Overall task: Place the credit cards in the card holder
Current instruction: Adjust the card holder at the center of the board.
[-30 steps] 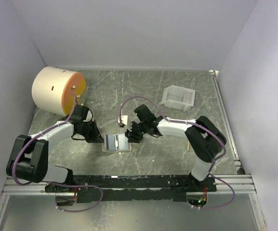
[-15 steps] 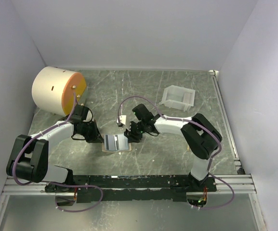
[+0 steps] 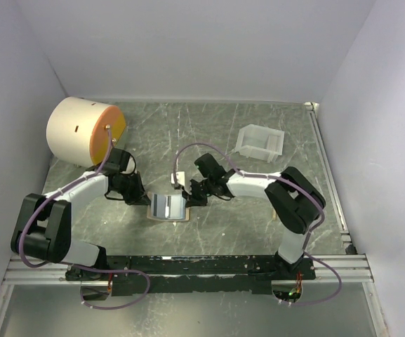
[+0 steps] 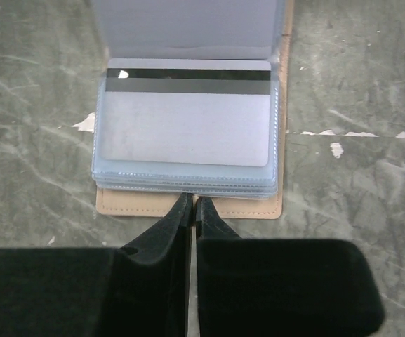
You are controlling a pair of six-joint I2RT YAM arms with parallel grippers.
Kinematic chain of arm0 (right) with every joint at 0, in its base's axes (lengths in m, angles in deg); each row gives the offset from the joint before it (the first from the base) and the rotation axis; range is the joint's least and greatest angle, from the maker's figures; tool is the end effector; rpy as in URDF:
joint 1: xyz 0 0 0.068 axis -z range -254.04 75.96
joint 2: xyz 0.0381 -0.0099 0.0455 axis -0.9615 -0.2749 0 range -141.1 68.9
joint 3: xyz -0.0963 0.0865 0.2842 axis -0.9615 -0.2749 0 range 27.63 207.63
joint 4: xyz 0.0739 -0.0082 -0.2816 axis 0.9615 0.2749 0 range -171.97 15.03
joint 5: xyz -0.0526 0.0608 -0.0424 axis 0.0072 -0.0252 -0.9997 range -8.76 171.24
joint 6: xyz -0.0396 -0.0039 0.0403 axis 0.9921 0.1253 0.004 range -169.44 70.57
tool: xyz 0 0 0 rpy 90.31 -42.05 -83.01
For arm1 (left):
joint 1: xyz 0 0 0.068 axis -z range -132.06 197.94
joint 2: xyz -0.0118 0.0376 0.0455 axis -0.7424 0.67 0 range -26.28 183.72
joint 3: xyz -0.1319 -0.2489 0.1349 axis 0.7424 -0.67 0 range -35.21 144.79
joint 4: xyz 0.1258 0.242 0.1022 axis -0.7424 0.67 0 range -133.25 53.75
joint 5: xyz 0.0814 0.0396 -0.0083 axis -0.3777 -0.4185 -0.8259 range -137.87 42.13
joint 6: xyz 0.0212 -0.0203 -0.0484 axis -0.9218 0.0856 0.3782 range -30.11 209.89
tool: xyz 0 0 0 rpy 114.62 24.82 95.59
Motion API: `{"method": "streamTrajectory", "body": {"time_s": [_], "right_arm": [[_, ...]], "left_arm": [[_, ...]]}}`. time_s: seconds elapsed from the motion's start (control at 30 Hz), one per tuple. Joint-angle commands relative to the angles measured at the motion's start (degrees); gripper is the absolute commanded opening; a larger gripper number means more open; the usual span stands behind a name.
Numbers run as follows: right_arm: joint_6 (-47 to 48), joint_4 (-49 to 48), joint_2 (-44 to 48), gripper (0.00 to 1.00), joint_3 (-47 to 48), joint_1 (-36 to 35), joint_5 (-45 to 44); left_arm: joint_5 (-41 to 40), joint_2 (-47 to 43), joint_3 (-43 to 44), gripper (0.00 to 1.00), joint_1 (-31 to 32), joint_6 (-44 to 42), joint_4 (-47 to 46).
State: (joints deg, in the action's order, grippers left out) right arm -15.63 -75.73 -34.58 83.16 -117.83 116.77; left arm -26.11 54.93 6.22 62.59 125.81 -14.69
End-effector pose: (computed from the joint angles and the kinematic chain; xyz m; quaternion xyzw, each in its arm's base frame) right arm 0.2605 0.2817 0.1584 -0.6409 0.6475 0.3147 0.2664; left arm 0.2530 -0.0813 0.1807 -0.1431 0.9545 -0.2464 0.0876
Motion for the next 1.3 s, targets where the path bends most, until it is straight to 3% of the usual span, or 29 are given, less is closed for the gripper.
{"method": "streamTrajectory", "body": {"time_s": [0.0,0.23,0.37,0.8,0.97,1.27], "right_arm": [[1.8,-3.2,4.2,0.0,-3.8,0.4,3.4],[5.6,-0.7,8.5,0.0,-7.0,1.6,5.2],[3.7,-4.0,12.3,0.0,-9.5,1.6,7.4],[-9.5,-29.3,18.4,0.0,-22.1,1.5,8.8],[-15.3,-37.7,17.7,0.0,-25.1,1.6,4.7],[-35.1,-60.5,17.0,0.0,-33.2,1.4,-7.9]], "left_arm": [[-2.6,0.5,1.6,0.07,-0.5,-0.9,2.0],[-4.1,1.6,2.1,0.07,-0.8,-0.8,2.6],[-5.4,1.9,2.6,0.07,-0.8,-0.9,3.1],[-5.8,2.4,2.4,0.07,-0.9,-0.9,3.1],[-5.7,2.7,2.3,0.07,-0.9,-1.0,3.1],[-5.7,3.0,2.3,0.07,-0.9,-0.9,3.0]]}}
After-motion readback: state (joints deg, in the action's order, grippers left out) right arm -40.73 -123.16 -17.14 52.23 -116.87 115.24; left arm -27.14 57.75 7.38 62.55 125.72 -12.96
